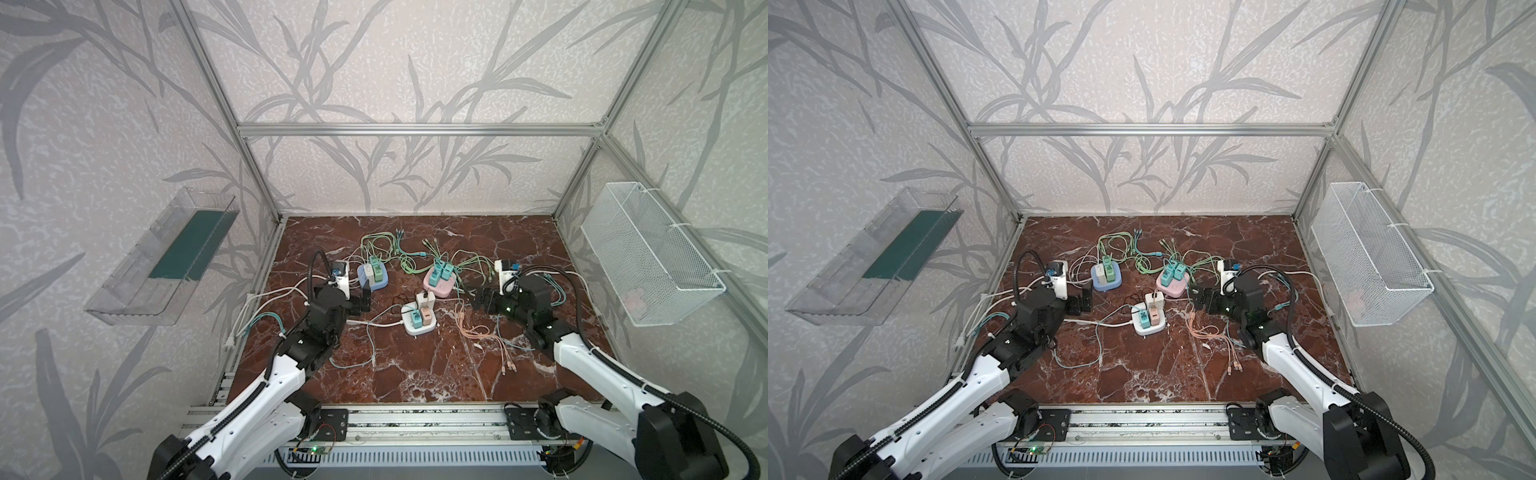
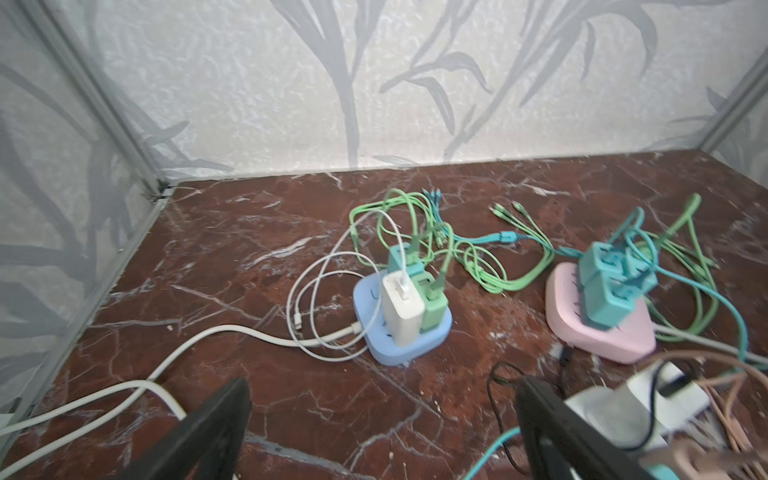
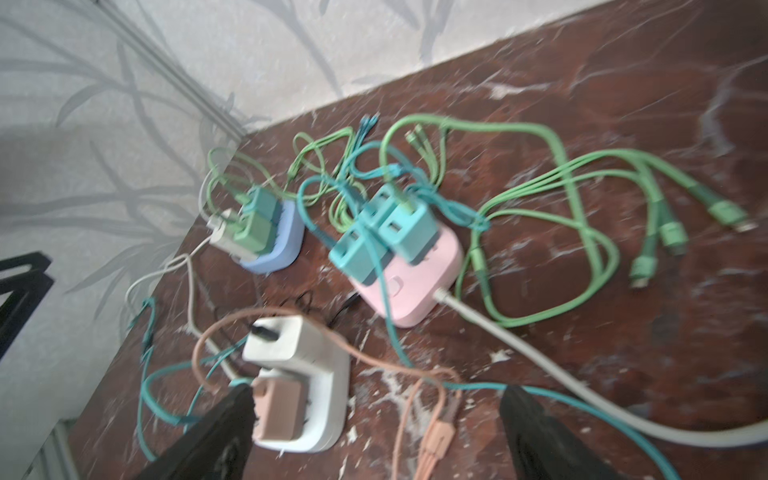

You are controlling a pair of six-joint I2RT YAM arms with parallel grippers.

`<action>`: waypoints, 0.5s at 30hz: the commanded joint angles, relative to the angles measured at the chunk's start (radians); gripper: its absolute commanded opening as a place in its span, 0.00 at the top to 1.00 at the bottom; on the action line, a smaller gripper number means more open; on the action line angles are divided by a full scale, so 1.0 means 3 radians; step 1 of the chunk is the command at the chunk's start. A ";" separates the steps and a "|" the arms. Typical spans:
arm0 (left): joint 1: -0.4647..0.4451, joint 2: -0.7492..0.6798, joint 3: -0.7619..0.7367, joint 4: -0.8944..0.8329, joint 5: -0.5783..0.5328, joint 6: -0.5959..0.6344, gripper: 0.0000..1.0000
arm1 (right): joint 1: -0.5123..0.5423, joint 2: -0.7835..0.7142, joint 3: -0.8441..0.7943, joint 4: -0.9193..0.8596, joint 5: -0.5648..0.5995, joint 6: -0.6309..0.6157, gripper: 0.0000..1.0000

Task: Pull the plug off the socket
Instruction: 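Move both grippers toward the white power strip with pink and teal chargers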

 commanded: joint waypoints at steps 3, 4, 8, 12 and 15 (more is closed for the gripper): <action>-0.0360 -0.0115 -0.0152 -0.0075 0.0290 0.0069 0.04 | 0.0492 0.0221 -0.0070 -0.0038 0.0169 0.0319 0.20; -0.0423 -0.0136 -0.0175 -0.0082 0.0331 0.0055 0.04 | 0.0534 0.0293 -0.0070 -0.0024 0.0148 0.0382 0.23; -0.0674 -0.0200 -0.0237 -0.0166 0.0489 0.0039 0.07 | 0.0706 0.0557 -0.0066 0.0102 0.0123 0.0549 0.34; -0.0929 -0.0144 -0.0261 -0.0208 0.0548 0.0040 0.09 | 0.0836 0.0802 0.0015 0.0164 0.0150 0.0663 0.38; -0.1078 0.0017 -0.0220 -0.0241 0.0590 0.0138 0.13 | 0.0841 0.0997 0.0079 0.0247 0.0130 0.0729 0.44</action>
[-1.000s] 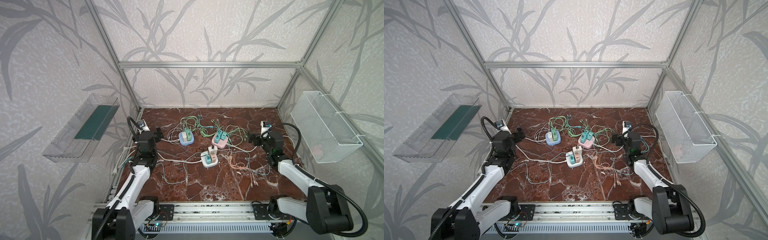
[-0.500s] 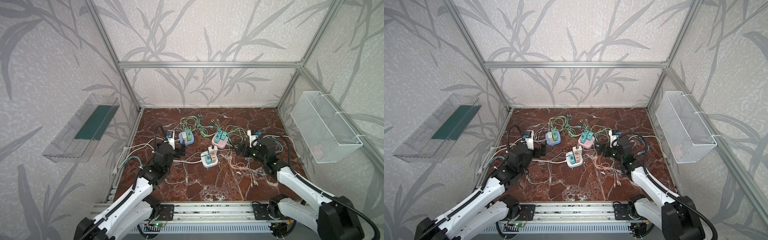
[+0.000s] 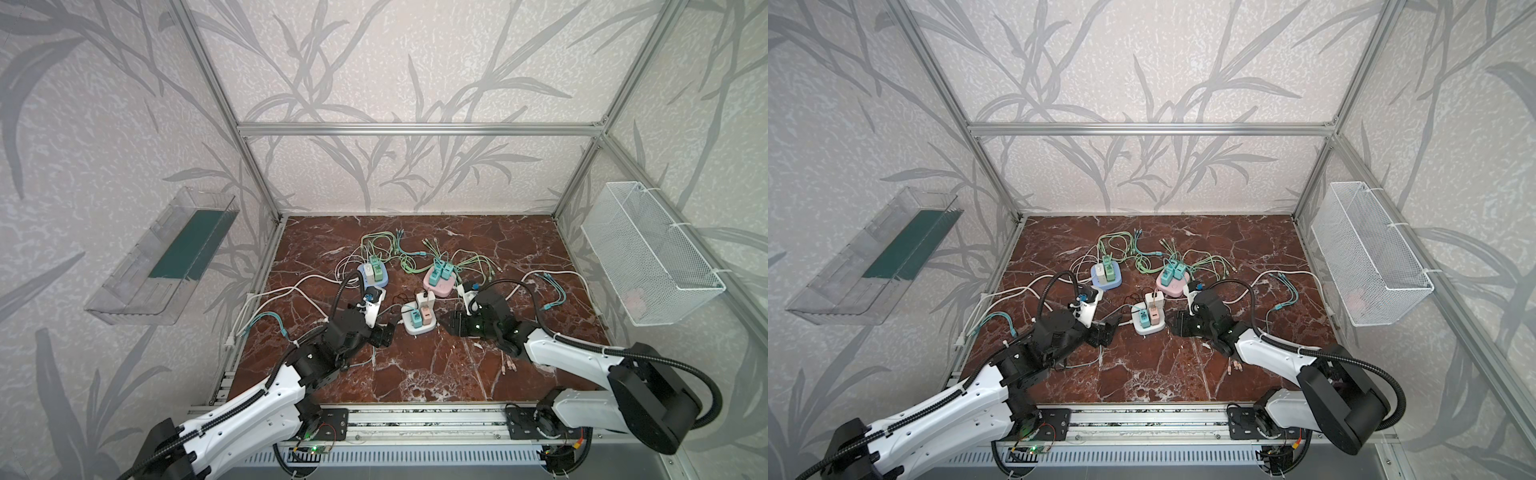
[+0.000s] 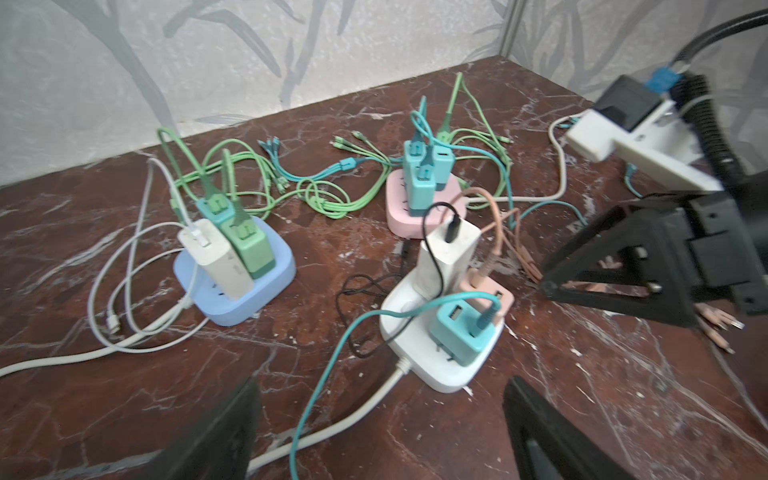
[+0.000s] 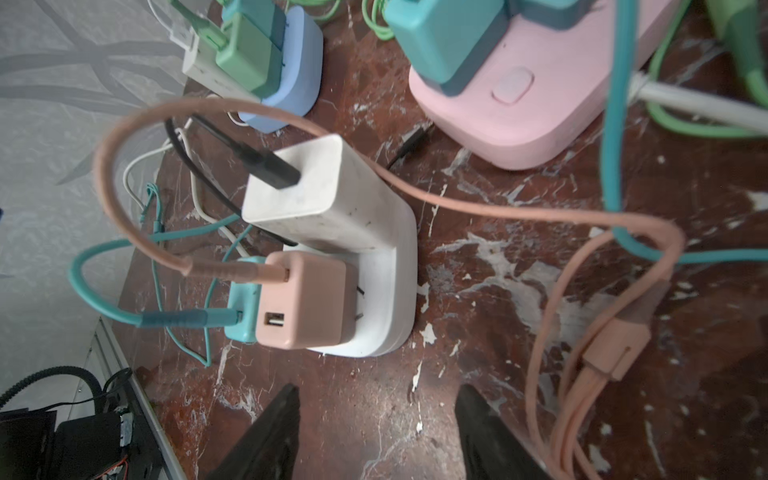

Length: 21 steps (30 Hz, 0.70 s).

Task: Pull the plug off the socket
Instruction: 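Move both grippers toward the white power strip with pink and teal chargers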

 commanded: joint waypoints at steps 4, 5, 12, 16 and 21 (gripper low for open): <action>-0.0164 0.0457 0.0115 -0.0086 0.0348 0.0197 0.17 | 0.0013 0.0312 0.0136 0.0249 0.0077 0.0241 0.45; -0.0170 0.0529 0.0122 -0.0033 0.0386 0.0225 0.17 | 0.0014 0.0335 0.0133 0.0279 0.0097 0.0268 0.45; -0.0172 0.1025 0.0187 0.0382 0.0525 0.0517 0.17 | 0.0008 0.0510 0.0203 0.0357 0.0111 0.0319 0.45; -0.0167 0.1306 0.0302 0.0484 0.0562 0.0724 0.21 | 0.0008 0.0602 0.0277 0.0352 0.0095 0.0291 0.46; -0.0119 0.1676 0.0405 0.0743 0.0544 0.0918 0.22 | -0.0027 0.0692 0.0332 0.0312 0.0111 0.0280 0.47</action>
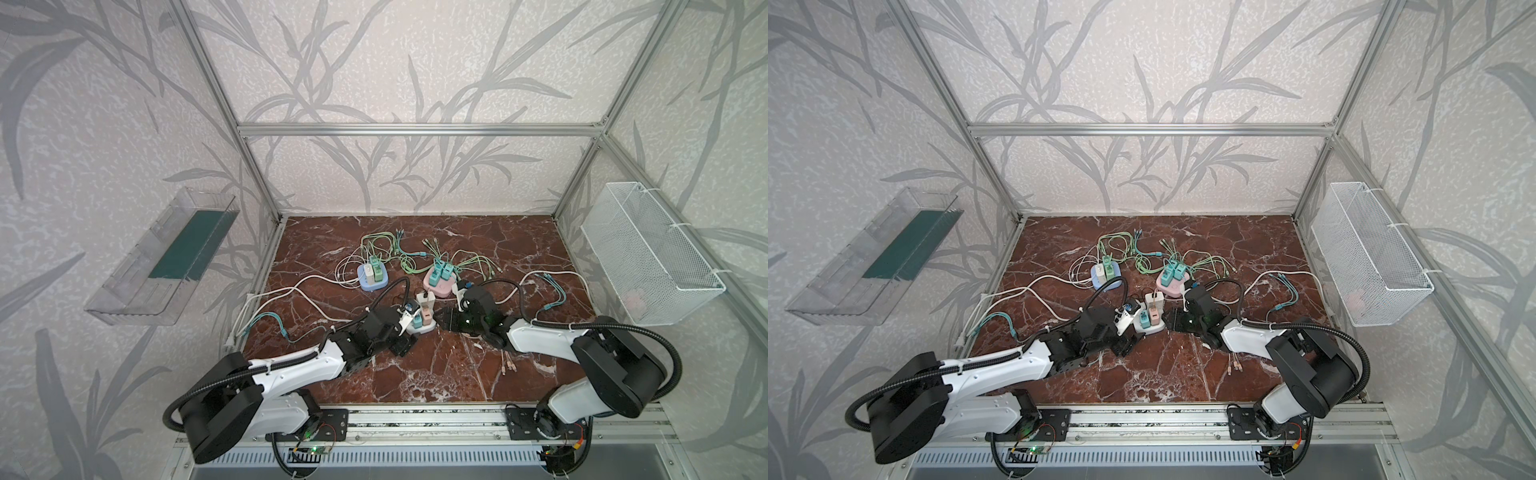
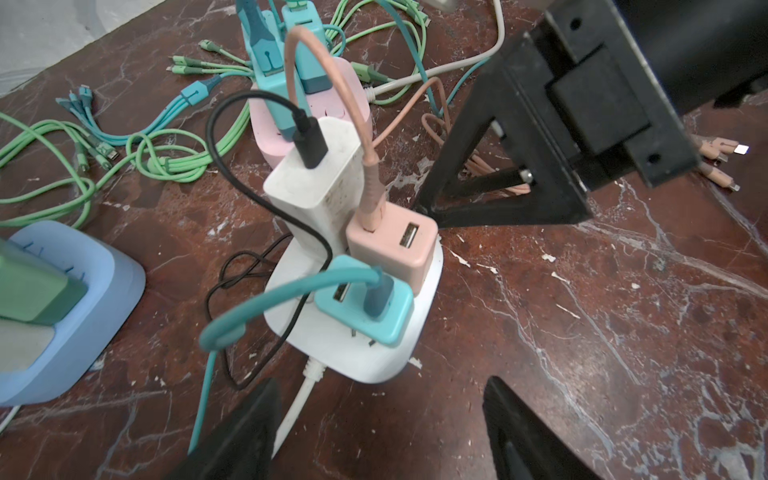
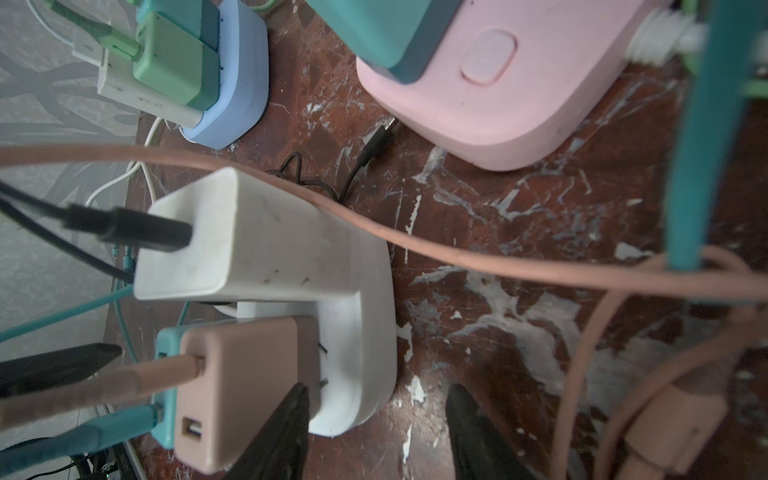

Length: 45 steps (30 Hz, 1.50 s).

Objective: Pull the plug off the socket

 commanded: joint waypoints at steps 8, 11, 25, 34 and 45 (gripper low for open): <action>0.0113 0.0511 0.0246 0.0423 0.0072 0.0370 0.23 | -0.0112 0.0200 0.0122 0.0176 -0.0150 0.0014 0.51; 0.0118 0.0621 0.0311 0.0435 0.0114 0.0428 0.23 | -0.0123 0.0239 0.0127 0.0191 -0.0192 0.0009 0.52; 0.0106 0.0703 0.0469 0.0143 0.0309 0.0555 0.31 | -0.0208 0.0260 0.0085 0.0236 -0.0330 -0.0022 0.52; 0.0041 0.0695 0.0508 -0.0021 0.0552 0.0443 0.41 | -0.0227 0.0279 0.0085 0.0245 -0.0412 -0.0007 0.52; -0.0094 0.0666 0.0449 0.0035 0.0442 0.0214 0.50 | -0.0257 0.0255 0.0086 0.0147 -0.0520 -0.0144 0.52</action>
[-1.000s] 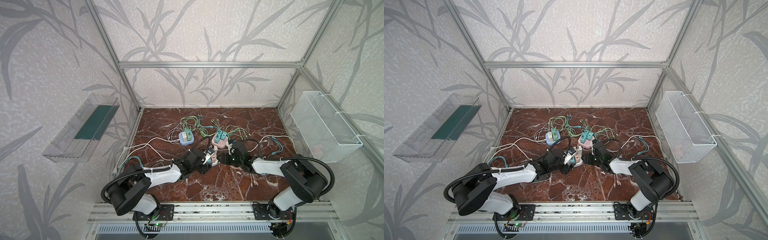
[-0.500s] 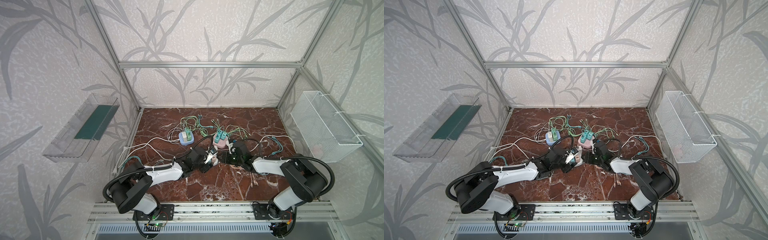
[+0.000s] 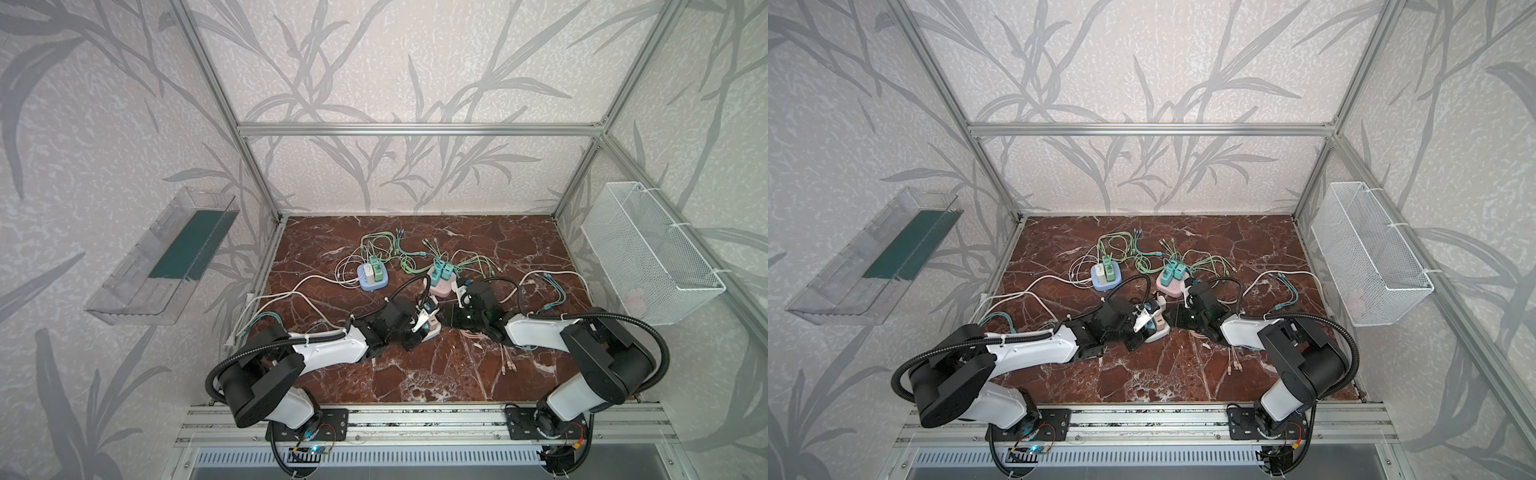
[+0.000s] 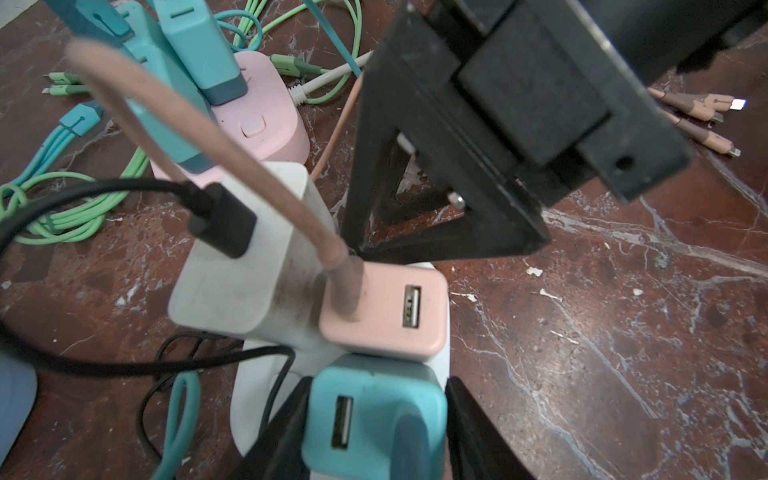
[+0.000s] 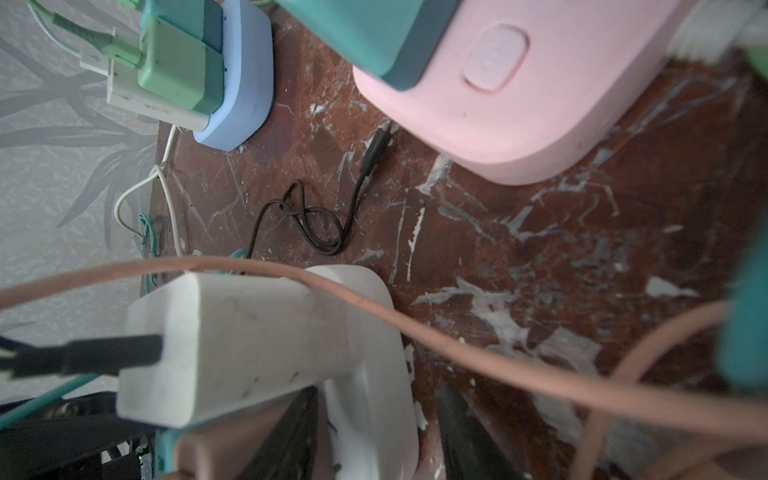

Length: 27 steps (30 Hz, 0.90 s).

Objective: Pull the plug off the socket

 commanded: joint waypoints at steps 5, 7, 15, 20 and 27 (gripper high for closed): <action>-0.0061 0.0023 0.0061 -0.0140 0.0005 -0.0001 0.49 | -0.0030 0.0048 0.0052 -0.0129 -0.0193 -0.0223 0.53; -0.0057 0.0041 0.0062 -0.0164 -0.0031 0.0023 0.48 | -0.0036 0.0038 0.0042 -0.0176 -0.0224 -0.0234 0.52; -0.0058 0.0082 0.0016 -0.0161 -0.0074 0.0056 0.48 | -0.0033 0.0032 0.0039 -0.0270 -0.0263 -0.0367 0.53; -0.0061 0.0168 0.0046 -0.0125 -0.0058 0.0072 0.50 | -0.0036 0.0032 0.0057 -0.0307 -0.0260 -0.0391 0.53; -0.0063 0.0235 0.0084 -0.0039 -0.0031 0.0048 0.60 | -0.0029 0.0090 0.0050 -0.0328 -0.0318 -0.0397 0.53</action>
